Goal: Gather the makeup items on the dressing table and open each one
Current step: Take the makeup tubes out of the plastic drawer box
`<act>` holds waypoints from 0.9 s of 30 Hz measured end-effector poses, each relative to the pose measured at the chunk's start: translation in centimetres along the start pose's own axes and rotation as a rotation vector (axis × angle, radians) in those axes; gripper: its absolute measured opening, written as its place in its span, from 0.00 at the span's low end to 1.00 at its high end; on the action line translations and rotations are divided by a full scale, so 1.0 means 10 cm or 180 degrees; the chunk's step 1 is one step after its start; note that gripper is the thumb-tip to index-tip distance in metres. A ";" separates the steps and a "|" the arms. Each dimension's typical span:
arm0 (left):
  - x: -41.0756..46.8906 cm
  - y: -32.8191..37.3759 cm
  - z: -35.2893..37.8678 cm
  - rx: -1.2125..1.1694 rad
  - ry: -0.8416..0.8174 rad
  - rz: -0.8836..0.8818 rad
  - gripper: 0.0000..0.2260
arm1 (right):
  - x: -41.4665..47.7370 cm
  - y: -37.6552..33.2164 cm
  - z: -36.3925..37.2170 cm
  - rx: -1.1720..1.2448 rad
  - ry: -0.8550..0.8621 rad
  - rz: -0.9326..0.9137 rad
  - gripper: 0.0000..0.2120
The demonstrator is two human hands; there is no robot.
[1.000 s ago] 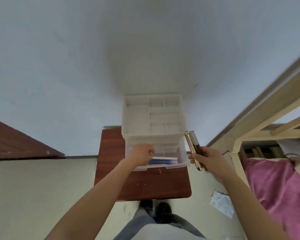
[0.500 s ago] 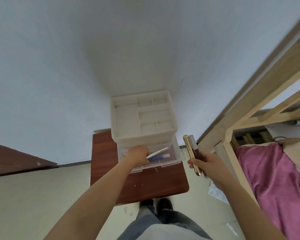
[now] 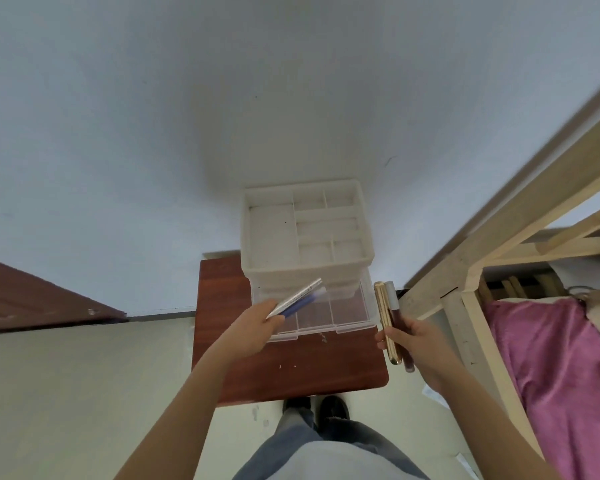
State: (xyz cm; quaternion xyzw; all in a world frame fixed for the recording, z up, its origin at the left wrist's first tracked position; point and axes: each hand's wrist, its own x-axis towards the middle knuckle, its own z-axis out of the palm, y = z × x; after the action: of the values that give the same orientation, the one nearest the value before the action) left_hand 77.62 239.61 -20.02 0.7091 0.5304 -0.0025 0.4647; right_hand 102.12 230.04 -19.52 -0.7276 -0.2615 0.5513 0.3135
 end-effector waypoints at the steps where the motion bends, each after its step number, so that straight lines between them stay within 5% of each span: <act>1: -0.10 -0.05 0.01 -0.0525 0.0189 -0.0082 0.09 | 0.00 0.01 0.02 0.0069 -0.0001 0.0043 0.07; 7: -0.49 -0.38 0.17 -0.3168 0.0984 -0.0698 0.10 | 0.09 0.08 0.11 0.0053 -0.0041 0.0176 0.07; 16: -0.51 -0.58 0.48 -0.3234 0.1459 -0.1155 0.09 | 0.17 0.09 0.12 0.0065 -0.0053 0.0100 0.07; 27: -0.27 -0.39 0.44 -0.3622 0.1497 -0.0576 0.09 | 0.29 -0.09 0.11 0.0312 -0.0143 -0.0096 0.09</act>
State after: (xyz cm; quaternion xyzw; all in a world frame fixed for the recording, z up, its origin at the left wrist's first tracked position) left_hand 75.59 234.71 -23.73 0.2841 0.5947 0.3975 0.6384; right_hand 101.75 232.90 -20.92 -0.6948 -0.2521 0.5748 0.3512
